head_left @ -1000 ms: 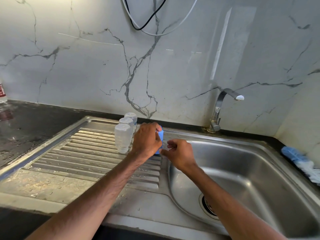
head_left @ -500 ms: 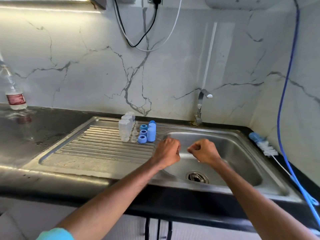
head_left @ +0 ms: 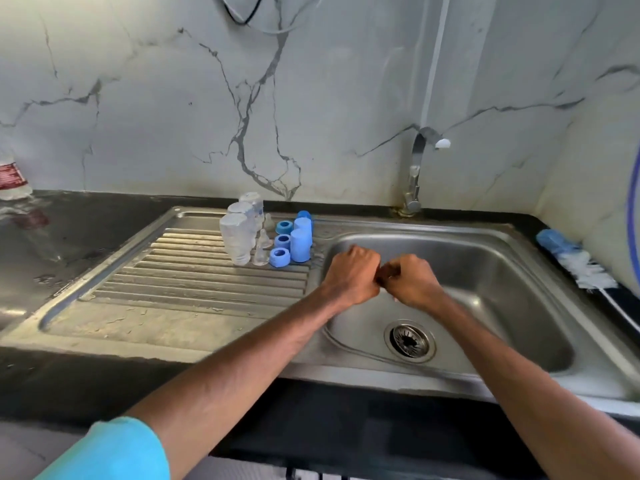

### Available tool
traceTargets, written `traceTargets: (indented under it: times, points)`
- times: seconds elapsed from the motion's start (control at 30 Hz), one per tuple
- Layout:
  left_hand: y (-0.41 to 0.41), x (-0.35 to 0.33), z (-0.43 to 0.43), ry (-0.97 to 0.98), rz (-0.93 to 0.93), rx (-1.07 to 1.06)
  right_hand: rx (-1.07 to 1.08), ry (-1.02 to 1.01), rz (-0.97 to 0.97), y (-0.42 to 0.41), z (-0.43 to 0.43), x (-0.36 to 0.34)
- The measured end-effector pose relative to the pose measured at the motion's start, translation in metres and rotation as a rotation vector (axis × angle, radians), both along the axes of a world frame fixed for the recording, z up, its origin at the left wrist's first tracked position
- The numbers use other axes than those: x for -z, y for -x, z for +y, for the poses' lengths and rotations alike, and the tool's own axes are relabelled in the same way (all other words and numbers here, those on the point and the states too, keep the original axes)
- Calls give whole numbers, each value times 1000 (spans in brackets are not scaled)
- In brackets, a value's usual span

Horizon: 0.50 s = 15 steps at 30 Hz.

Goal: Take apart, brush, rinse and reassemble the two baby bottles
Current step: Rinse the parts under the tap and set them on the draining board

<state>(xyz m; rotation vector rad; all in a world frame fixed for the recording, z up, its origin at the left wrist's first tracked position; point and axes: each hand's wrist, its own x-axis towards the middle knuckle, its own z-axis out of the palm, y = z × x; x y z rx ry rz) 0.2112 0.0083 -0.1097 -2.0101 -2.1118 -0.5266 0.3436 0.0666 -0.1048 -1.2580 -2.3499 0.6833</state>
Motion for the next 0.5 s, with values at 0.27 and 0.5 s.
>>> traceTargets:
  times: [0.27, 0.5]
  points:
    - [68, -32, 47, 121, -31, -63, -20, 141, 50, 76, 55, -26]
    - [103, -106, -8, 198, -216, -87, 45, 312, 116, 115, 18, -83]
